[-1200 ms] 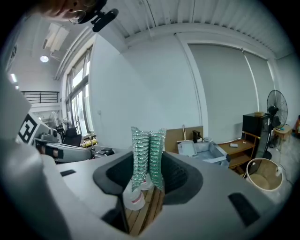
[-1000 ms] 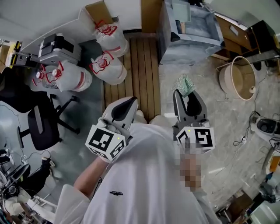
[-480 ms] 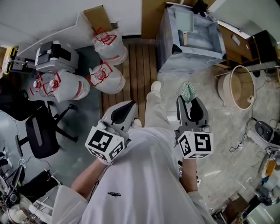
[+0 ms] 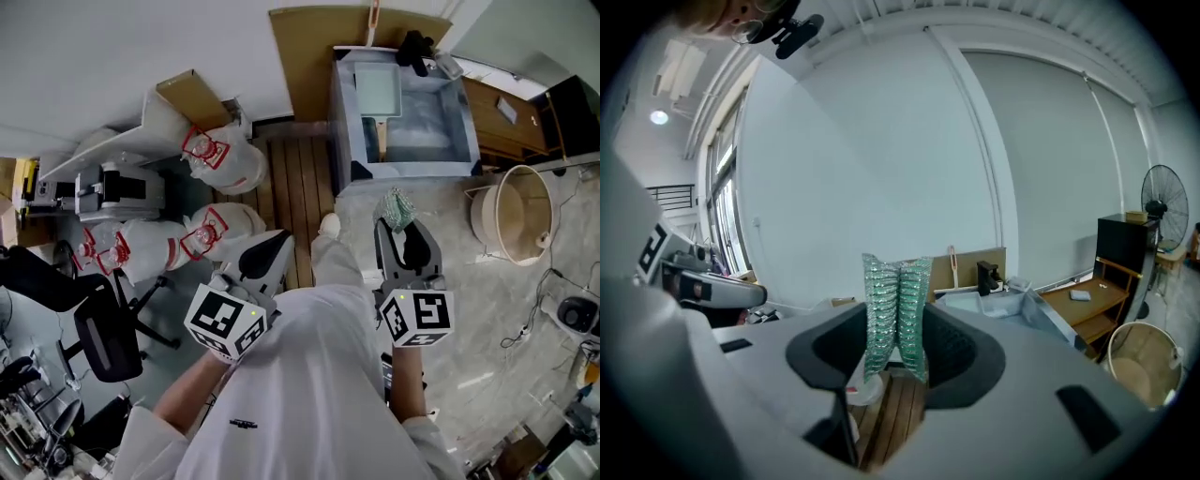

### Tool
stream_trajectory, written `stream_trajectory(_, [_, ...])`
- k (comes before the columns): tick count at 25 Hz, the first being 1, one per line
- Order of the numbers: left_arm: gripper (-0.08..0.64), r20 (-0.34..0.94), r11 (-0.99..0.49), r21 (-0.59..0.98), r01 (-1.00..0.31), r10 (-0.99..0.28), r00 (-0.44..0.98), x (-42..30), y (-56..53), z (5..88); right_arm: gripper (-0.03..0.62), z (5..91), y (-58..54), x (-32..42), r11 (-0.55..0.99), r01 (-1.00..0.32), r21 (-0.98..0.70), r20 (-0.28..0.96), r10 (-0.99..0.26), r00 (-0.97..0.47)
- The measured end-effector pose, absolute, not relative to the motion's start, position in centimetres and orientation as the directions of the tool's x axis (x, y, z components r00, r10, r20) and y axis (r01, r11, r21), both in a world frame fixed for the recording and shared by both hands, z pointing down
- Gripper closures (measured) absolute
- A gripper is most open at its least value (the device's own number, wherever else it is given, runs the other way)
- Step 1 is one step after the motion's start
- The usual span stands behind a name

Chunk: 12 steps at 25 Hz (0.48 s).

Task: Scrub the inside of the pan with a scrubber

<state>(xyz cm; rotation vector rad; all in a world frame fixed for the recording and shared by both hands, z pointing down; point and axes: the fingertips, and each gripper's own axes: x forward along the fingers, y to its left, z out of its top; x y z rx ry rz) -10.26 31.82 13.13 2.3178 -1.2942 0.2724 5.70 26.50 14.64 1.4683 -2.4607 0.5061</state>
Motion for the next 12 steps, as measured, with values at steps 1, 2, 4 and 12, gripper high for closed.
stream_trajectory(1, [0.555, 0.393, -0.451, 0.297, -0.842, -0.746, 0.538, -9.7, 29.8, 12.9, 0.43, 14.6, 24.7, 6.0, 0.441, -0.88, -0.177, 0.371, -0.798, -0.475])
stream_trajectory(2, [0.555, 0.396, -0.457, 0.292, -0.84, -0.742, 0.541, -9.1, 27.9, 12.7, 0.43, 14.6, 22.9, 6.3, 0.445, -0.878, -0.177, 0.374, -0.795, -0.478])
stream_trajectory(4, [0.555, 0.398, -0.463, 0.284, -0.839, -0.739, 0.543, -8.1, 24.6, 12.3, 0.43, 14.6, 19.6, 7.1, 0.453, -0.874, -0.174, 0.381, -0.788, -0.484])
stream_trajectory(12, [0.555, 0.415, -0.426, 0.29, -0.857, -0.751, 0.514, -8.2, 17.8, 12.9, 0.431, 14.8, 11.0, 7.8, 0.477, -0.862, -0.171, 0.396, -0.768, -0.503])
